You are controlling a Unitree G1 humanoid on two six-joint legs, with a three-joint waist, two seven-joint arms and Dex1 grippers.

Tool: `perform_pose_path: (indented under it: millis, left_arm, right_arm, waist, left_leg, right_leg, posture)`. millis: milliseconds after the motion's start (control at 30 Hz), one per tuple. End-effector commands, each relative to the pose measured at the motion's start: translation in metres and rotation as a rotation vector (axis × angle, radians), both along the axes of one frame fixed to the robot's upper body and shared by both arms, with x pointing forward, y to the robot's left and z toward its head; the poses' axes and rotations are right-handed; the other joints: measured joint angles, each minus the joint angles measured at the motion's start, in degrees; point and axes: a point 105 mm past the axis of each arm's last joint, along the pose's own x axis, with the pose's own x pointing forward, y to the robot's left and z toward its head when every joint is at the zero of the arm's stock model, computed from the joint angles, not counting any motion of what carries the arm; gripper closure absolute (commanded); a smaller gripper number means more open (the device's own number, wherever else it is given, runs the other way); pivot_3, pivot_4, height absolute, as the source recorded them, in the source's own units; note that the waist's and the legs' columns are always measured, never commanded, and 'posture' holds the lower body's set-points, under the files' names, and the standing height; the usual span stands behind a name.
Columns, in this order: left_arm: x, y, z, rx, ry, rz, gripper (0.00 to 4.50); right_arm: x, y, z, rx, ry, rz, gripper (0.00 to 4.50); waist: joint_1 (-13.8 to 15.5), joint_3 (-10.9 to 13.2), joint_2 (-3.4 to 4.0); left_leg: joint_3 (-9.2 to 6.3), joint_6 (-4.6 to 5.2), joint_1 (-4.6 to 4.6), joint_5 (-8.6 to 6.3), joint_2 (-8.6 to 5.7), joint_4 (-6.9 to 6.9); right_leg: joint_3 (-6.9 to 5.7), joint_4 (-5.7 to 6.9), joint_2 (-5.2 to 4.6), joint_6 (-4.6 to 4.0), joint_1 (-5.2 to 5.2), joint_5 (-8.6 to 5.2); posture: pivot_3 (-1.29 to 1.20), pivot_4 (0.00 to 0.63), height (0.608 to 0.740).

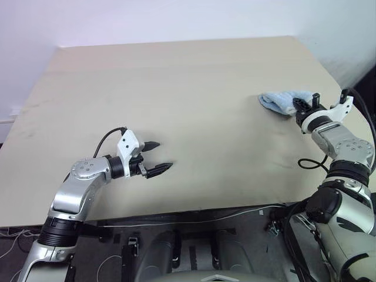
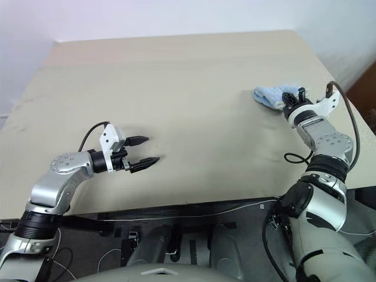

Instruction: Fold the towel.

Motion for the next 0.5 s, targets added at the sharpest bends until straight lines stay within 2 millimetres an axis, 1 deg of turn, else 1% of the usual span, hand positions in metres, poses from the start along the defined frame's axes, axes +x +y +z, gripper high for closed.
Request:
perform_pose_path:
  millis: [33, 133, 200, 233, 367, 500]
  left_arm:
    - [-0.001, 0.0, 0.013, 0.005, -0.061, -0.007, 0.0]
    - [-0.001, 0.002, 0.012, 0.008, -0.059, -0.004, 0.0]
    - [0.0, 0.002, 0.012, 0.009, -0.056, -0.004, 0.0]
    - [0.0, 0.003, 0.011, 0.009, -0.055, -0.005, 0.0]
    - [0.001, 0.002, 0.011, 0.007, -0.052, -0.008, 0.0]
    - [0.003, -0.001, 0.012, 0.001, -0.052, -0.014, 0.0]
  right_arm:
    - [-0.009, -0.007, 0.016, -0.008, -0.05, -0.021, 4.49]
    - [-0.016, -0.003, 0.016, -0.005, -0.04, -0.014, 4.49]
    - [-0.021, 0.002, 0.005, -0.078, 0.038, -0.025, 4.49]
    - [-0.024, 0.001, 0.001, -0.084, 0.064, -0.055, 4.49]
    - [-0.034, -0.008, -0.016, 0.05, 0.134, -0.182, 4.49]
    - [-0.04, -0.005, -0.025, 0.098, 0.151, -0.211, 4.49]
  waist:
    - [-0.1, 0.0, 0.0]
    - [-0.1, 0.0, 0.01]
    - [-0.2, 0.0, 0.02]
    - [-0.2, 0.0, 0.03]
    - [-0.1, 0.0, 0.05]
    - [0.0, 0.0, 0.07]
  left_leg:
    - [-0.01, 0.0, 0.01, 0.0, 0.0, 0.0]
    - [-0.01, 0.0, 0.02, 0.0, 0.01, 0.0]
    - [-0.01, 0.0, 0.02, 0.0, 0.01, 0.0]
    - [-0.01, 0.0, 0.02, 0.0, 0.01, -0.01]
    - [-0.01, -0.01, 0.04, 0.01, 0.02, 0.02]
    - [-0.01, -0.01, 0.04, 0.01, 0.0, 0.04]
  right_leg:
    - [0.0, 0.0, 0.0, 0.0, 0.0, 0.0]
    - [0.0, 0.03, 0.0, 0.0, 0.0, 0.0]
    - [0.0, 0.04, 0.01, 0.0, -0.01, 0.0]
    - [0.01, 0.04, 0.01, 0.0, -0.01, 0.0]
    - [0.01, 0.1, 0.02, 0.01, -0.01, 0.0]
    - [0.0, 0.12, 0.02, 0.01, -0.01, 0.0]
  posture:
    - [0.0, 0.15, 0.74]
    - [0.0, 0.15, 0.74]
    - [0.0, 0.15, 0.74]
    - [0.0, 0.15, 0.74]
    - [0.0, 0.15, 0.74]
    - [0.0, 0.15, 0.74]
